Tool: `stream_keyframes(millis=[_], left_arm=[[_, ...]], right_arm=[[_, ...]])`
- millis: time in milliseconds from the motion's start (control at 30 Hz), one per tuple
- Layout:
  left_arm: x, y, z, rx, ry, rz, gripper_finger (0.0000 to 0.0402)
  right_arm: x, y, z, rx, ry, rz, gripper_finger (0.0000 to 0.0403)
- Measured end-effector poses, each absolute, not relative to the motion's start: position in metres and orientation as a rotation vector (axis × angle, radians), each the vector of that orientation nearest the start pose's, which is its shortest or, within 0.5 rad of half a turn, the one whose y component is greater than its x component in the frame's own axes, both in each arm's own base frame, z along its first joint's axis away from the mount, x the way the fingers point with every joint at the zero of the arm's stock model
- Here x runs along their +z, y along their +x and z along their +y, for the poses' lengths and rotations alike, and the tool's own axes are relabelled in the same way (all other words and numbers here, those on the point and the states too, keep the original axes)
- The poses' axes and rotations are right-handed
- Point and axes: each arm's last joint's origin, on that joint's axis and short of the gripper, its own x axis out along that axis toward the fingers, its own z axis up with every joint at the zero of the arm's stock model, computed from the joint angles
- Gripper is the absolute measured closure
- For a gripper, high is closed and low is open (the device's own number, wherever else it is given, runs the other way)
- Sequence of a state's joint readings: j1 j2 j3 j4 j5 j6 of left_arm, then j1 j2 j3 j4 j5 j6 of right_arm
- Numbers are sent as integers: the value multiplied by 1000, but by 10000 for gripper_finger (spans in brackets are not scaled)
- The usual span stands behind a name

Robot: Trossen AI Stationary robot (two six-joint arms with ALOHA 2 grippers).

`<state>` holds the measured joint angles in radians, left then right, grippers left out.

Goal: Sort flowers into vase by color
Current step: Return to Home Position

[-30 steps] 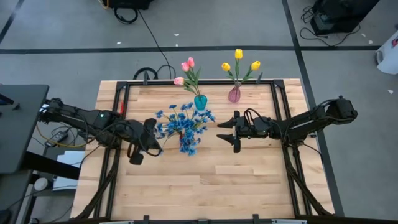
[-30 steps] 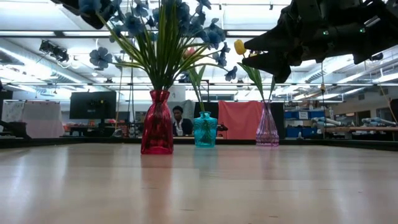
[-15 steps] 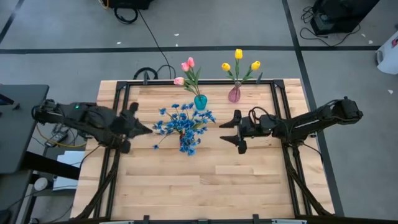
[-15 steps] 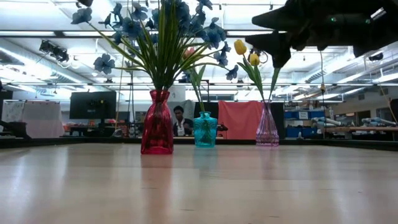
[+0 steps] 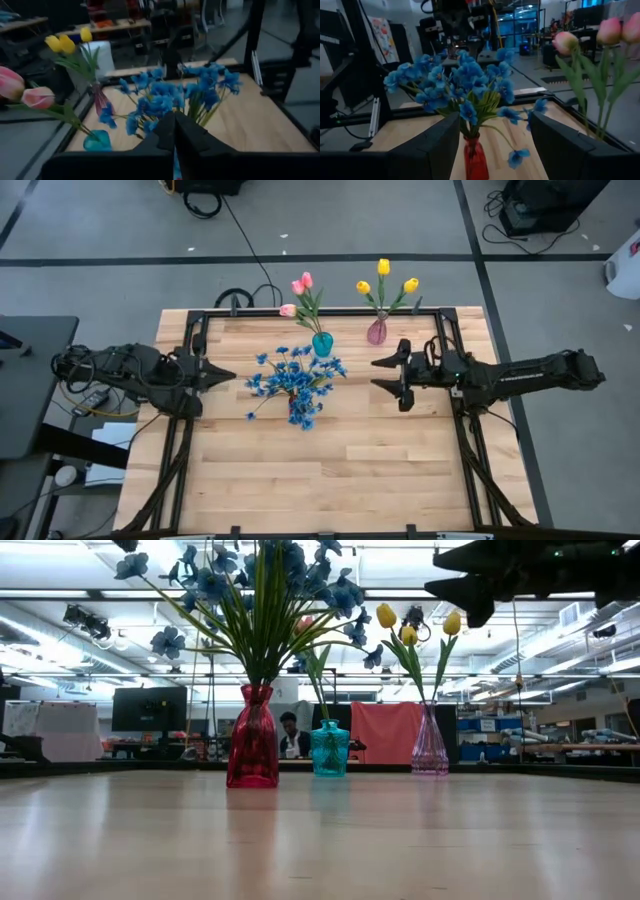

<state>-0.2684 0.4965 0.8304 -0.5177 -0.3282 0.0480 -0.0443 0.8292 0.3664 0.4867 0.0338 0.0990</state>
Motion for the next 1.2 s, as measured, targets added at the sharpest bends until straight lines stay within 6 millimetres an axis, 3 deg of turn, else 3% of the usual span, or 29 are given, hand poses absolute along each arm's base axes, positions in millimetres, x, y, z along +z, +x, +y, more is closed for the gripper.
stream_keyframes(millis=[367, 700, 833, 1033, 1200], left_arm=[[319, 67, -8, 102, 28, -46, 395], [283, 69, -8, 108, -39, -88, 395], [272, 72, -9, 109, -32, -105, 395], [254, 81, -11, 110, -24, -141, 395], [247, 84, -12, 104, -24, -152, 395]], right_arm=[[258, 155, -11, -173, 86, -53, 151], [267, 118, -11, -241, 73, -100, 151], [256, 112, -12, -258, 88, -77, 151], [223, 107, -12, -288, 110, -74, 151], [208, 99, -13, -313, 119, -144, 151]])
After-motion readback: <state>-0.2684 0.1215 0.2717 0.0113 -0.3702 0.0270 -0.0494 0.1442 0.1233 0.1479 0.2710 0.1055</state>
